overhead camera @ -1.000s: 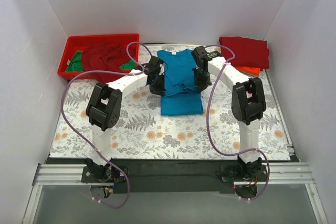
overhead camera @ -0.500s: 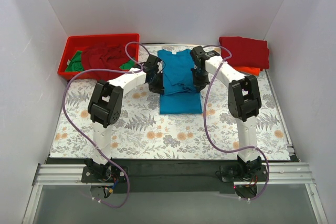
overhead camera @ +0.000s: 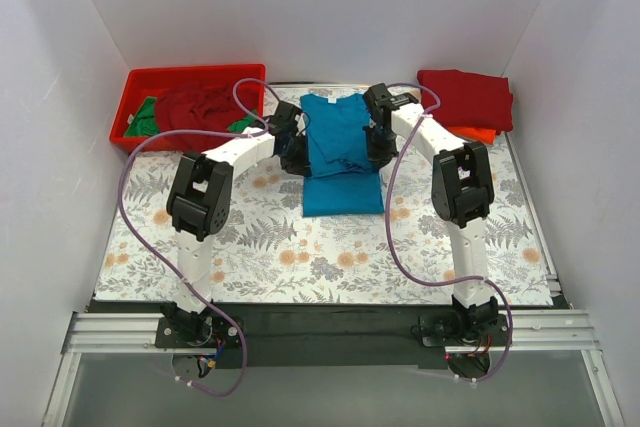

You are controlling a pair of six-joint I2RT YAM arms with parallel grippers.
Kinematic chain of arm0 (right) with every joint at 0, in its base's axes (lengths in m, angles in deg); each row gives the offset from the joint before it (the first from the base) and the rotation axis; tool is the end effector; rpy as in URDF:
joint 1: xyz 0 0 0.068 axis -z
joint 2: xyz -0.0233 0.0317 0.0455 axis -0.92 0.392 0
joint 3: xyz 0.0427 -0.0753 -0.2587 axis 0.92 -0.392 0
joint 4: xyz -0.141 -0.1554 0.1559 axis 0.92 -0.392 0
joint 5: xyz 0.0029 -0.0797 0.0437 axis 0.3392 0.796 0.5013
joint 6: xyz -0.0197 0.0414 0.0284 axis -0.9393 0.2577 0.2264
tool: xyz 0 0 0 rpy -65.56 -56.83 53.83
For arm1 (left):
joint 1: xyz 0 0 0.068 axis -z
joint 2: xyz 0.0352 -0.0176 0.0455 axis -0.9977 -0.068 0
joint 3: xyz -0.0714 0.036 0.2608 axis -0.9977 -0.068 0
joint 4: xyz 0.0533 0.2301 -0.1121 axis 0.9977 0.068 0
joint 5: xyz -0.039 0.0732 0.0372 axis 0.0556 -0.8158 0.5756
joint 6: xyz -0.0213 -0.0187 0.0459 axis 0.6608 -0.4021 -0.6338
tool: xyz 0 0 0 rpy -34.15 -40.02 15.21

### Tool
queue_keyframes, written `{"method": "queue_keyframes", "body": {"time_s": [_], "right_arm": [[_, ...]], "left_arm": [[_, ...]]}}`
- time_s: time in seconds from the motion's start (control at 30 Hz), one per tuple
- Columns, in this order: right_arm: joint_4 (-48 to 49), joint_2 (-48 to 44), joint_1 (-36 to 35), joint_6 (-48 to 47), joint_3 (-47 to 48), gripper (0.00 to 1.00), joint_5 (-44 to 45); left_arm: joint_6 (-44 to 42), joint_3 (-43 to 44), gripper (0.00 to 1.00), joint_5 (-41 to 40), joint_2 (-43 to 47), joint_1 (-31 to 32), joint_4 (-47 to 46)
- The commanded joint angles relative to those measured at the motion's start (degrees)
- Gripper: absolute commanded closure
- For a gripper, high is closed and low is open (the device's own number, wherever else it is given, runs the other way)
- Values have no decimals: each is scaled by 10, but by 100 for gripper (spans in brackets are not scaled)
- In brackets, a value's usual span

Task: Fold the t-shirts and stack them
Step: Fold the tshirt

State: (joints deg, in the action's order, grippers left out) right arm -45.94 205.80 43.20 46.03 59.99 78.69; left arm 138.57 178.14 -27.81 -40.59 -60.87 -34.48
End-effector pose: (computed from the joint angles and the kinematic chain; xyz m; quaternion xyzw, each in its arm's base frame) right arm 0.4276 0.1852 0.2020 -0.0460 0.9856 0.0253 0.1607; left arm 0.4048 -0.1985 0.1714 -0.2901 0.9230 -0.2318 0.1010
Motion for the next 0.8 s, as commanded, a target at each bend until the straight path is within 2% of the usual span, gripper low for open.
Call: {"method": "queue_keyframes", "body": {"time_s": [0.0, 0.03, 0.1, 0.13, 0.23, 0.5, 0.77], "right_arm": [[-5, 9, 3, -12, 40, 98, -29], [-5, 7, 3, -19, 50, 83, -51], [-6, 2, 3, -24, 59, 68, -61], [-7, -3, 3, -26, 64, 55, -63], [-8, -21, 4, -30, 75, 40, -56], [-8, -70, 4, -27, 45, 43, -70], [-5, -77, -1, -29, 34, 50, -148]], "left_arm": [[13, 35, 73, -3, 4, -12, 3], [14, 38, 59, -13, 16, -12, 5], [19, 42, 40, -22, 30, -12, 5], [21, 43, 37, -26, 39, -12, 4], [25, 33, 34, -23, 74, -12, -3], [43, -86, 37, 19, 153, -3, -44], [83, -188, 39, 50, 204, 33, -88]]}}
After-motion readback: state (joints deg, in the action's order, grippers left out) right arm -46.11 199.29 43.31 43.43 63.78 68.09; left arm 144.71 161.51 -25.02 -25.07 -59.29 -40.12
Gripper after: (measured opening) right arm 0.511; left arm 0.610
